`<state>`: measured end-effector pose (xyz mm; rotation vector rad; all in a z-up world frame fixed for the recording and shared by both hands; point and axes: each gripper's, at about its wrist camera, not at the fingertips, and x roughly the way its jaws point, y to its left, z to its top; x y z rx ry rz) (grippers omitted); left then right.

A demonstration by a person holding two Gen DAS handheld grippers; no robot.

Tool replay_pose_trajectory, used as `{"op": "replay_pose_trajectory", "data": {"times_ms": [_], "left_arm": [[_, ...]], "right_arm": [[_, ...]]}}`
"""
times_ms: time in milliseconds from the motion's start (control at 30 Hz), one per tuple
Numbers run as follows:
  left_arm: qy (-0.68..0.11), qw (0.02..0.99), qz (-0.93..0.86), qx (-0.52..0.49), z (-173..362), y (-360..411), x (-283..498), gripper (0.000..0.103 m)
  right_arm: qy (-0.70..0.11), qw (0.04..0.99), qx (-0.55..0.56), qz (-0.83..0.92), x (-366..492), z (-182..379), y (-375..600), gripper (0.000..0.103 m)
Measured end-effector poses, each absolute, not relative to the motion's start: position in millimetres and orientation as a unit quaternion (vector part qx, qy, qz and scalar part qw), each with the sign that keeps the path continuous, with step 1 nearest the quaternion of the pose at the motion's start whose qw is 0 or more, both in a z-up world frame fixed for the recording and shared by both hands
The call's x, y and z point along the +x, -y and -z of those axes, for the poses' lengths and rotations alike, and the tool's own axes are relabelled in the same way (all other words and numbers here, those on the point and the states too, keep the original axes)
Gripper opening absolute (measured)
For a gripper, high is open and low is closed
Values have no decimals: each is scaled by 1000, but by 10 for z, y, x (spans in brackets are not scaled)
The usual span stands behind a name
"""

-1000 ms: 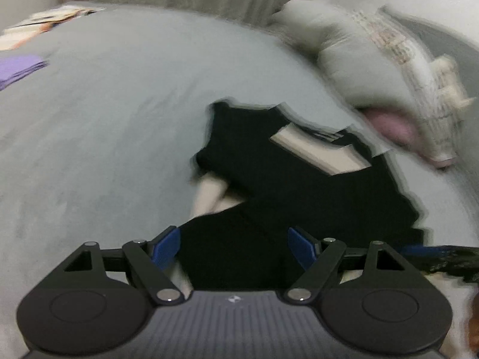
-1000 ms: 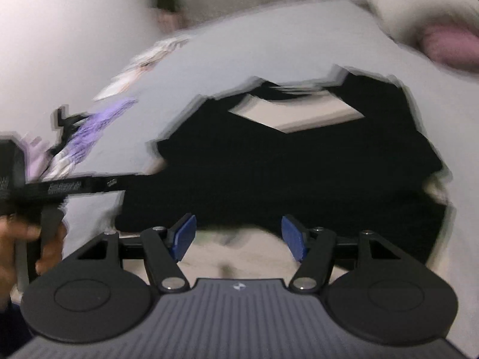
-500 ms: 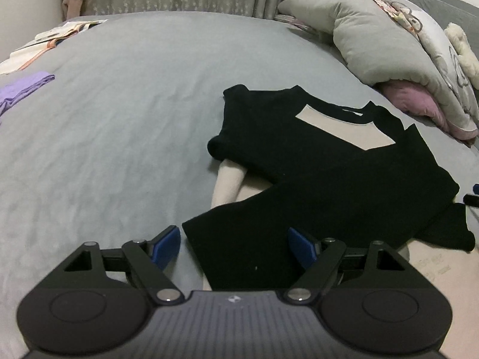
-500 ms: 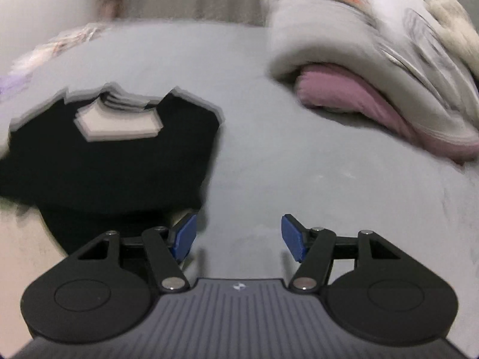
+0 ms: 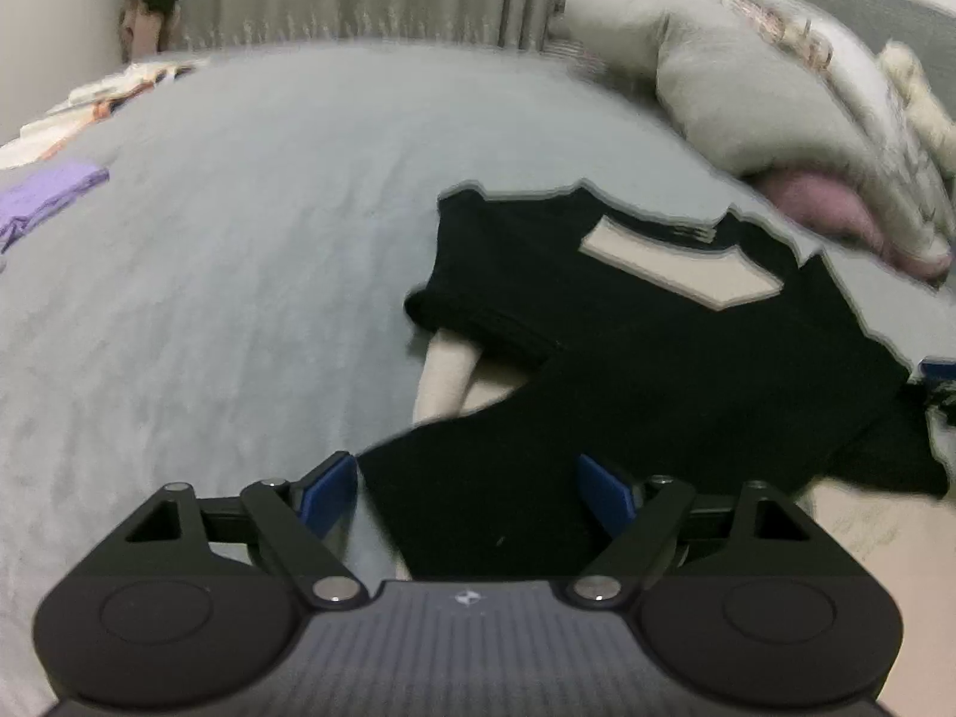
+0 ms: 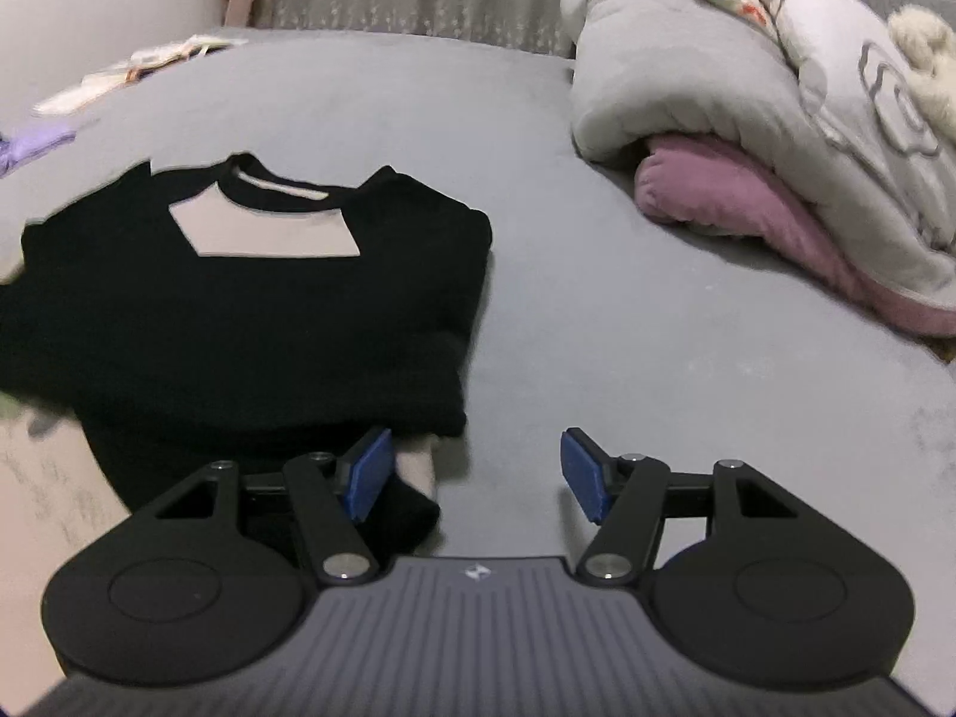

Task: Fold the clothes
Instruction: 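Move both open grippers back over the folded cream shirt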

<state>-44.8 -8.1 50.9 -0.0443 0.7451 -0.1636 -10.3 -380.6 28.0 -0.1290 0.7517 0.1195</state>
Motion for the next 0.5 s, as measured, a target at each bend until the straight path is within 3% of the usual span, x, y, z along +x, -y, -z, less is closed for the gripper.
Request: {"op": "replay_pose_trajectory", "data": {"times_ms": [133,233,300,433,500], "left_arm": [[-336,936,104,7,-571,215,-520,82],[-360,927,108,18,-413,270,-480,82],[-373,922,103,7,-316,217,-437,89],[-383,919,98,-3,-307,165,-400,90],[-378,921,95,15,-288,211,-430,90]], "right_arm": [[-349,935,-50,-20,-86,-190,3770,64],[-344,938,-39,-7,-87,-196,3764,65],[-344,938,-43,-1,-90,-208,3747,65],[-338,939,9,-55,-117,-296,3688,65],[-346,936,-35,-54,-84,-245,3554,65]]}}
